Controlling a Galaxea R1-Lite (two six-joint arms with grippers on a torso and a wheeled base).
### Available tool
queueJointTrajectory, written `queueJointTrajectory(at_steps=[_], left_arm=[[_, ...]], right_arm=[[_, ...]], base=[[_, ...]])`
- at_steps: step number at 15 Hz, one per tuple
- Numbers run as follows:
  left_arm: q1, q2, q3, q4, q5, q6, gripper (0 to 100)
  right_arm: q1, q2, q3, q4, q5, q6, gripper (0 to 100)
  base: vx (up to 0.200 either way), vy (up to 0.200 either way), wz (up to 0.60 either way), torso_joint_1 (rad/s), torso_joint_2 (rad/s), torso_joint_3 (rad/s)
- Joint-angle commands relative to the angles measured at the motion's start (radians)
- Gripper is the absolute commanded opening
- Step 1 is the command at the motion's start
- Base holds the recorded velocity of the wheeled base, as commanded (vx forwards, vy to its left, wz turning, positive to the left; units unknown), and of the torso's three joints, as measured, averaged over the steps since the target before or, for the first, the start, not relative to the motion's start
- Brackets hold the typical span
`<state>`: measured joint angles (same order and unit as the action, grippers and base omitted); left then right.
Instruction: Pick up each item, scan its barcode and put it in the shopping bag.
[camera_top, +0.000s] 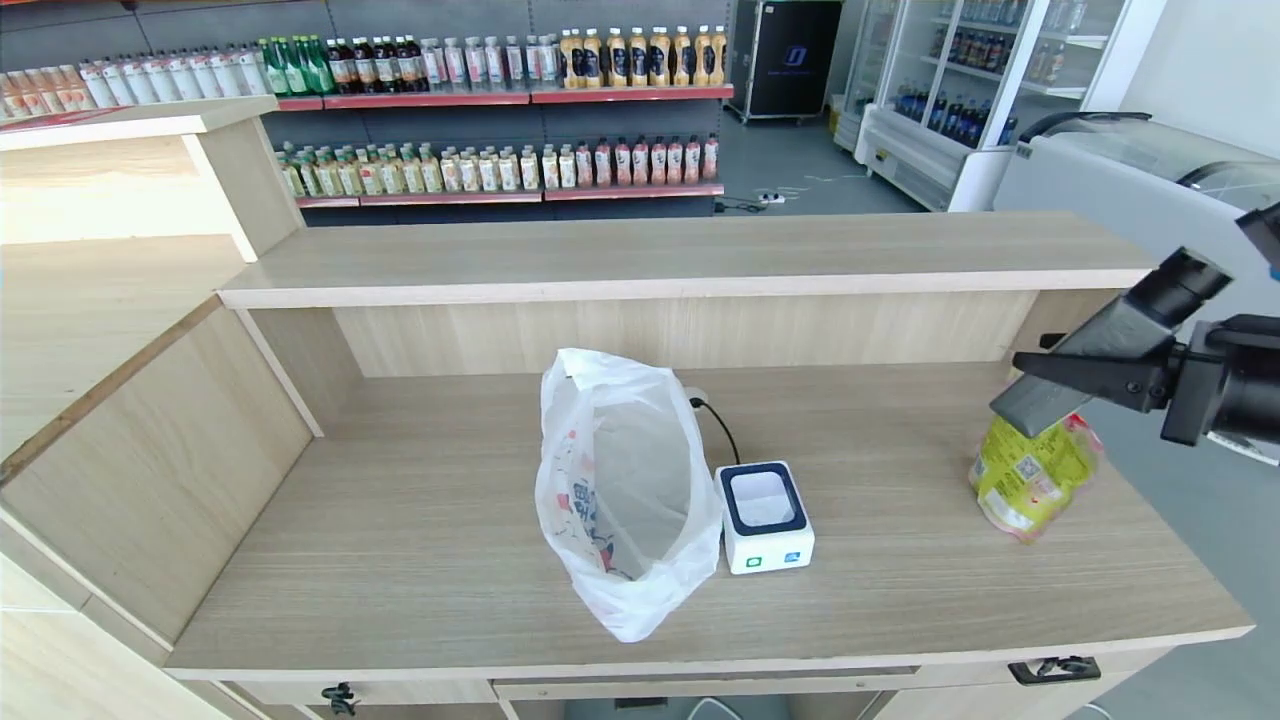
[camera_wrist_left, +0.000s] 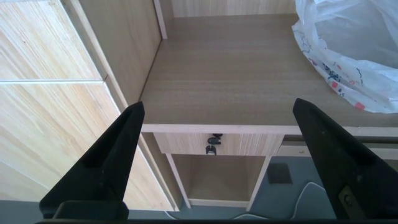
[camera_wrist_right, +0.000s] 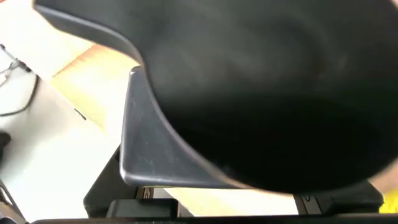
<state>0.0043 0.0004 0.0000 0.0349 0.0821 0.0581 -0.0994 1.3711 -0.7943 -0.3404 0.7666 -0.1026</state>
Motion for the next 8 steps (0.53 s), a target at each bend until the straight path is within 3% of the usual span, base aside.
queueJointTrajectory(at_steps=[1, 5, 7, 8], left_arm=[[0.000, 0.000, 0.000, 0.000, 0.001, 0.000, 100], [0.000, 0.000, 0.000, 0.000, 0.001, 0.000, 100], [0.000, 0.000, 0.000, 0.000, 0.001, 0.000, 100], [0.000, 0.000, 0.000, 0.000, 0.001, 0.000, 100]], right_arm=[[-0.131, -0.067, 0.018, 0.106, -0.006, 0.029, 0], [-0.184, -0.078, 0.035, 0.209, -0.069, 0.023, 0], [-0.174, -0.076, 0.024, 0.253, -0.205, 0.020, 0], [-0.160, -0.075, 0.018, 0.261, -0.325, 0.006, 0]], base=[[0.000, 0.000, 0.00, 0.000, 0.00, 0.000], [0.000, 0.000, 0.00, 0.000, 0.00, 0.000], [0.000, 0.000, 0.00, 0.000, 0.00, 0.000], [0.000, 0.000, 0.00, 0.000, 0.00, 0.000]])
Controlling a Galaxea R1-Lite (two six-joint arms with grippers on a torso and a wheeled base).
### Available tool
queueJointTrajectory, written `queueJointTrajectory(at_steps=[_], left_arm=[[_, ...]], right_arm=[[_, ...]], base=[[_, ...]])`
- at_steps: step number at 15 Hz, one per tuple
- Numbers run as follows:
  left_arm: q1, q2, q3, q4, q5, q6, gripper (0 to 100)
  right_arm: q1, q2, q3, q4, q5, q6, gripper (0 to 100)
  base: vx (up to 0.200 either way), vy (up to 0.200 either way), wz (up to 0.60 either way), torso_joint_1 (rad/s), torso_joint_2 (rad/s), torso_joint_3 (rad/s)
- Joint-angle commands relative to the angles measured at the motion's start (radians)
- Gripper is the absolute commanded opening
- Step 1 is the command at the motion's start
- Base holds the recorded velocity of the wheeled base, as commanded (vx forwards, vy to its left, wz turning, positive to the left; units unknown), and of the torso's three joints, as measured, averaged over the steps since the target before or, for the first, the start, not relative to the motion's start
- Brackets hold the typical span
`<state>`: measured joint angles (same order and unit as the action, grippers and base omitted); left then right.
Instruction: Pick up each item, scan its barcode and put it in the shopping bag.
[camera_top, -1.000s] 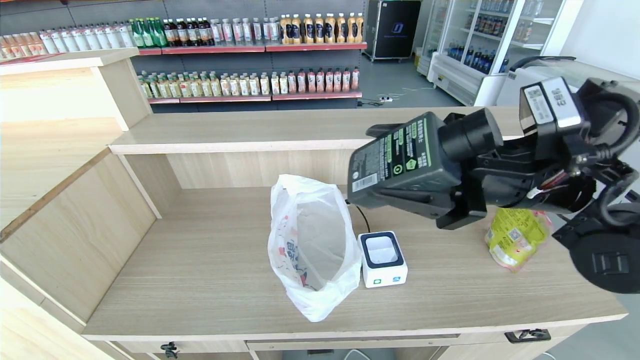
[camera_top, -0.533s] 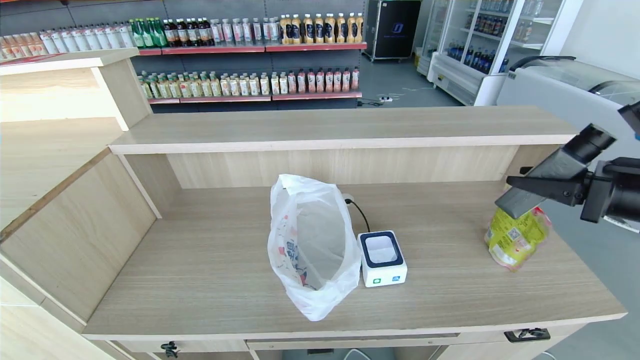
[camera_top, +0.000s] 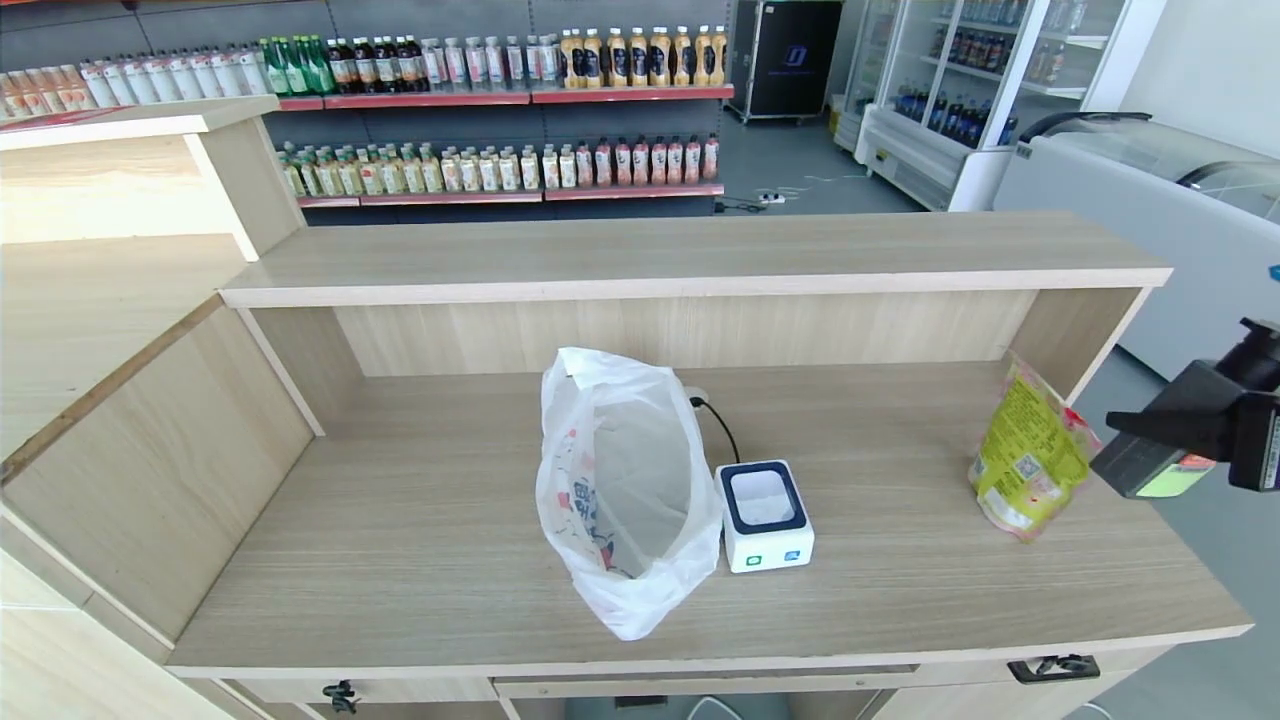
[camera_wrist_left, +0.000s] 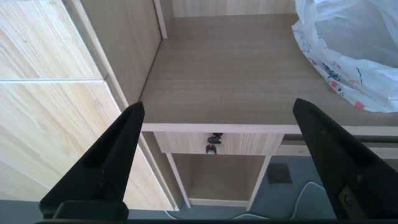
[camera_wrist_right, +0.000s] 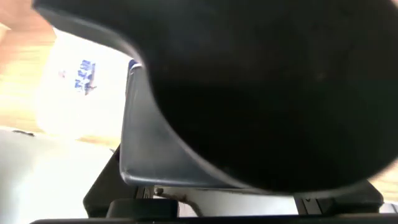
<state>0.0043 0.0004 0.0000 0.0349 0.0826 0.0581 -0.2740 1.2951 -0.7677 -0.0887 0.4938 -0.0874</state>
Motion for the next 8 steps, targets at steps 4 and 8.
queueJointTrajectory(at_steps=[4, 8], left_arm=[[0.000, 0.000, 0.000, 0.000, 0.000, 0.000, 100], [0.000, 0.000, 0.000, 0.000, 0.000, 0.000, 100]], right_arm=[[0.073, 0.010, -0.004, 0.030, -0.343, -0.037, 0], [0.176, 0.015, -0.030, 0.029, -0.347, -0.028, 0]], base=[[0.000, 0.000, 0.00, 0.000, 0.00, 0.000], [0.000, 0.000, 0.60, -0.001, 0.00, 0.002]])
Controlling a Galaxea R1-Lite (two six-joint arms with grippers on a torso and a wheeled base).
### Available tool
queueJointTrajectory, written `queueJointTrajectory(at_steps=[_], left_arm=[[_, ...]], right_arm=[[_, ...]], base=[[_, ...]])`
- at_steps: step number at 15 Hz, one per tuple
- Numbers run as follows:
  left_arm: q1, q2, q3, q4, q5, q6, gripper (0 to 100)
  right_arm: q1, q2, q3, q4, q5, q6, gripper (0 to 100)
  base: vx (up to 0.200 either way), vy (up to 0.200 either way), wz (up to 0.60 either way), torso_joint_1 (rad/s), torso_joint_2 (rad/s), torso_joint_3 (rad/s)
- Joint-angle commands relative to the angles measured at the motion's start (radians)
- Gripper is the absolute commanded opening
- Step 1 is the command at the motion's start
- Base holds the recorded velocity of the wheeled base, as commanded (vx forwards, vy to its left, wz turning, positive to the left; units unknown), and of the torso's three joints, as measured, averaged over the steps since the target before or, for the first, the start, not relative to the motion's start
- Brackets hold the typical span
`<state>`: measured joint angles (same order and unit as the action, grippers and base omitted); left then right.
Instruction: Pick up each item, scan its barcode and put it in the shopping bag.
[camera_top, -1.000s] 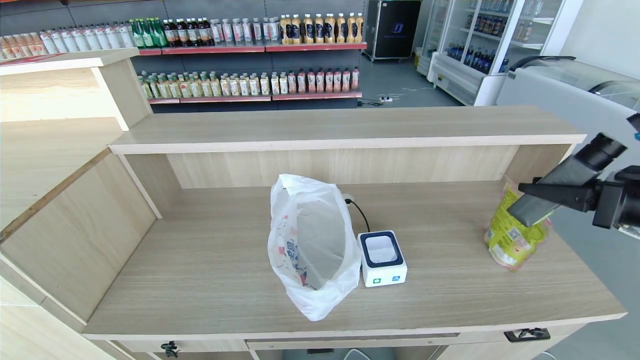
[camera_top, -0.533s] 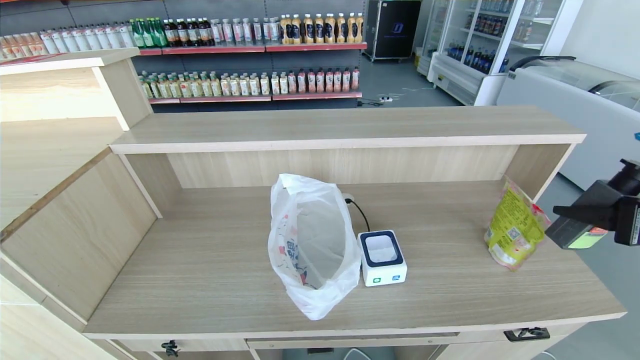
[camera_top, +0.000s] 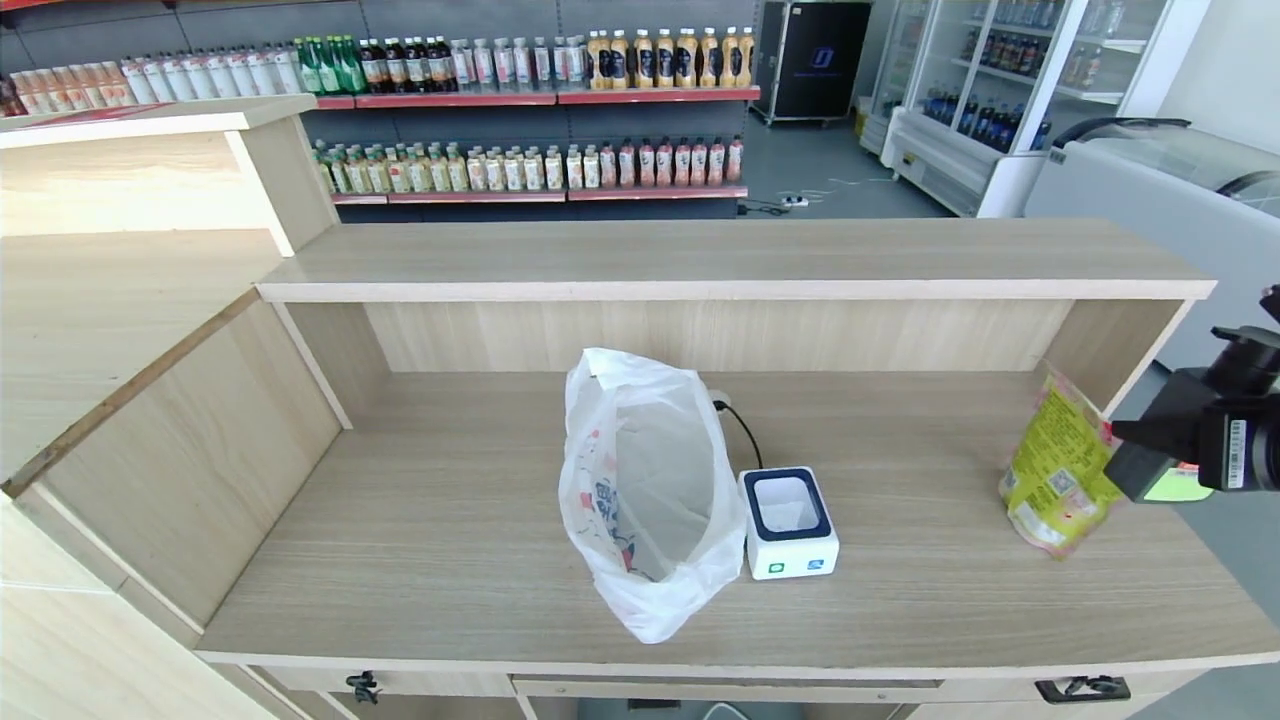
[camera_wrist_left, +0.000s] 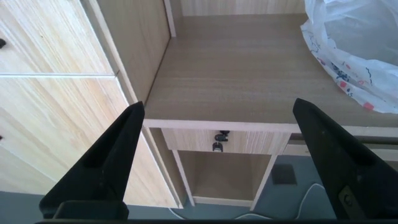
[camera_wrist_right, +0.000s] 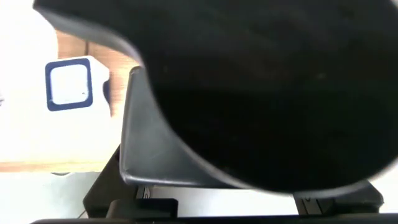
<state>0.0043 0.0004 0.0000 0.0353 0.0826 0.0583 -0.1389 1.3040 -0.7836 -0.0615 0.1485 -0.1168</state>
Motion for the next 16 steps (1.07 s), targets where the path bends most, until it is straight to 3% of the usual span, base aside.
queueJointTrajectory(at_steps=[1, 3, 8, 13, 16], left_arm=[[0.000, 0.000, 0.000, 0.000, 0.000, 0.000, 100], [0.000, 0.000, 0.000, 0.000, 0.000, 0.000, 100], [0.000, 0.000, 0.000, 0.000, 0.000, 0.000, 100], [0.000, 0.000, 0.000, 0.000, 0.000, 0.000, 100], [0.000, 0.000, 0.000, 0.000, 0.000, 0.000, 100]], right_arm=[[0.070, 0.004, -0.016, -0.001, 0.000, 0.009, 0], [0.110, 0.017, -0.009, 0.003, 0.002, 0.017, 0], [0.113, 0.135, -0.045, 0.019, 0.013, 0.017, 0], [0.116, 0.259, -0.221, 0.250, 0.014, 0.057, 0], [0.133, 0.337, -0.241, 0.259, 0.014, 0.066, 0]], base=[[0.000, 0.000, 0.60, 0.007, 0.00, -0.002], [0.000, 0.000, 0.30, 0.009, 0.00, 0.004], [0.000, 0.000, 0.00, 0.000, 0.00, 0.000], [0.000, 0.000, 0.00, 0.000, 0.00, 0.000], [0.000, 0.000, 0.00, 0.000, 0.00, 0.000]])
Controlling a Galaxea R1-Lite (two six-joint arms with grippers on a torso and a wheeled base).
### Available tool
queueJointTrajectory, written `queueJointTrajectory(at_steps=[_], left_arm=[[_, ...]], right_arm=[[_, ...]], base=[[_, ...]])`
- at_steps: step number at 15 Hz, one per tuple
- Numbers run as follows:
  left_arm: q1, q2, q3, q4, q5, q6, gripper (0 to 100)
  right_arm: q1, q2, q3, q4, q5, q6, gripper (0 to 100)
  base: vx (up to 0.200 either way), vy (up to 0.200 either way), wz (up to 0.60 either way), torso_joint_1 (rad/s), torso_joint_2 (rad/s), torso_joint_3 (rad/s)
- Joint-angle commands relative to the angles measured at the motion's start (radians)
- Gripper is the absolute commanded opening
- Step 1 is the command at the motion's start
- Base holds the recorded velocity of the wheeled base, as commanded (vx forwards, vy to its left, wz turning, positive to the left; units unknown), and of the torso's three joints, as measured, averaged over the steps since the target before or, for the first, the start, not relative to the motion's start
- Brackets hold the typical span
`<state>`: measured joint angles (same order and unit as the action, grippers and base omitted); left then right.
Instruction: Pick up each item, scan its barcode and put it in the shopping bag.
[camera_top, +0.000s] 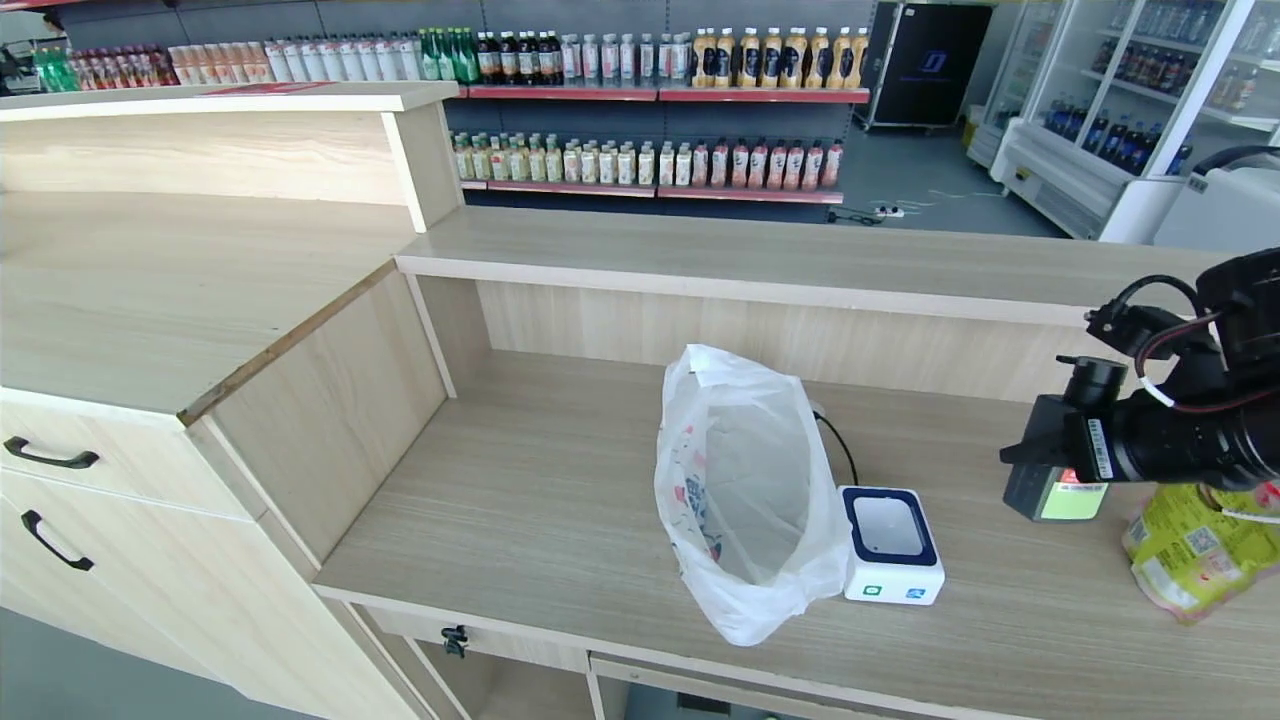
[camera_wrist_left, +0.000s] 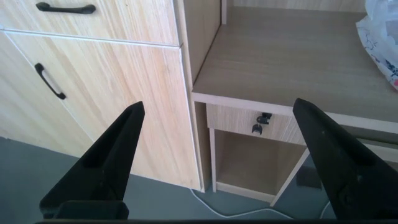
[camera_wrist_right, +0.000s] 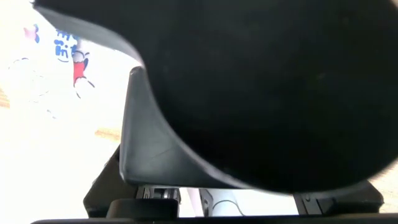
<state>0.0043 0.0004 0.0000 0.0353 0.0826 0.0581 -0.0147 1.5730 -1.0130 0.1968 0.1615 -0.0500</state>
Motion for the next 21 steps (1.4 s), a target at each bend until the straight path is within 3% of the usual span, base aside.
queueJointTrajectory(at_steps=[1, 7, 21], left_arm=[[0.000, 0.000, 0.000, 0.000, 0.000, 0.000, 100], [0.000, 0.000, 0.000, 0.000, 0.000, 0.000, 100], [0.000, 0.000, 0.000, 0.000, 0.000, 0.000, 100]], right_arm=[[0.022, 0.098, -0.016, 0.000, 0.000, -0.001, 0], [0.119, 0.157, -0.036, -0.011, 0.000, 0.001, 0], [0.168, 0.229, -0.041, -0.054, -0.074, -0.001, 0]], base=[[0.000, 0.000, 0.00, 0.000, 0.00, 0.000], [0.000, 0.000, 0.00, 0.000, 0.00, 0.000], [0.000, 0.000, 0.00, 0.000, 0.00, 0.000]])
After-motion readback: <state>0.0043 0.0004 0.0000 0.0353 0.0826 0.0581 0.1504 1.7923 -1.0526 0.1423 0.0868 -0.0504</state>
